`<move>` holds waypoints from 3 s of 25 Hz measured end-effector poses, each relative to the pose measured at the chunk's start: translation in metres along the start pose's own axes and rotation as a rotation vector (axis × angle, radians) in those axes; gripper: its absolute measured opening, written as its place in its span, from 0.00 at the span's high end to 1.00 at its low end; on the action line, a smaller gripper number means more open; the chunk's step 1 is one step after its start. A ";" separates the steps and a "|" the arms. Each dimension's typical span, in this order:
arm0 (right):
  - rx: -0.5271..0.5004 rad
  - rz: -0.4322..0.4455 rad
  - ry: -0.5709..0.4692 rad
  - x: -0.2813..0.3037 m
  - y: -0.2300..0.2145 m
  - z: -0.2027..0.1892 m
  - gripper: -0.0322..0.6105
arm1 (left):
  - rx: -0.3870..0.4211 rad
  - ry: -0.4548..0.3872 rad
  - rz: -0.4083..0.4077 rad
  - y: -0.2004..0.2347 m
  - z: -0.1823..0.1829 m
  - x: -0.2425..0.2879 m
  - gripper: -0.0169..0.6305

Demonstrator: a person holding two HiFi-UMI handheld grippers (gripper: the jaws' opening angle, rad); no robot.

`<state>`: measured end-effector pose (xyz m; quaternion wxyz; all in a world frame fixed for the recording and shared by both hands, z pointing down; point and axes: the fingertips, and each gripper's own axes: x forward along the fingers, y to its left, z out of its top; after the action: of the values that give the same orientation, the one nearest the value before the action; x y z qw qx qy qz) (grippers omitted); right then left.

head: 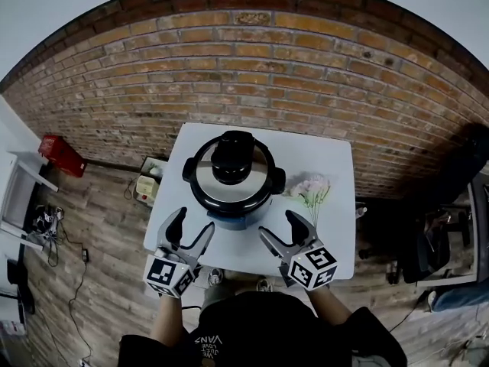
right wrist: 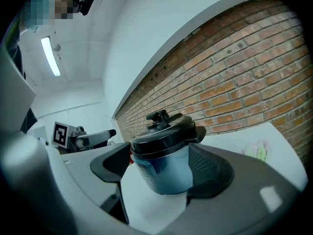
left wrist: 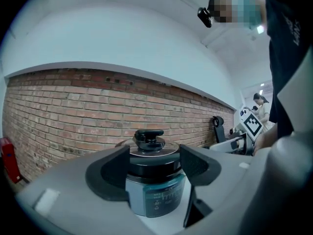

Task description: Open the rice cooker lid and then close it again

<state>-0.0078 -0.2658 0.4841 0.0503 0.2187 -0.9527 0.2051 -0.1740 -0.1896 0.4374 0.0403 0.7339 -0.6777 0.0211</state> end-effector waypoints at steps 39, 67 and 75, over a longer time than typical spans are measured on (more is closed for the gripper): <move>0.156 -0.485 -0.192 -0.011 -0.004 -0.005 0.38 | 0.425 0.242 -0.968 -0.018 0.025 0.162 0.49; 0.166 -0.554 -0.188 -0.022 -0.011 -0.006 0.38 | 0.551 0.362 -1.156 -0.030 -0.002 0.172 0.54; 0.191 -0.621 -0.197 -0.024 0.001 -0.018 0.38 | 0.598 0.335 -1.297 -0.031 -0.003 0.167 0.54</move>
<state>0.0136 -0.2480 0.4953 -0.0029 0.5209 -0.8174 0.2462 -0.1296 -0.3526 0.4533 -0.0545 0.9540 -0.0573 0.2890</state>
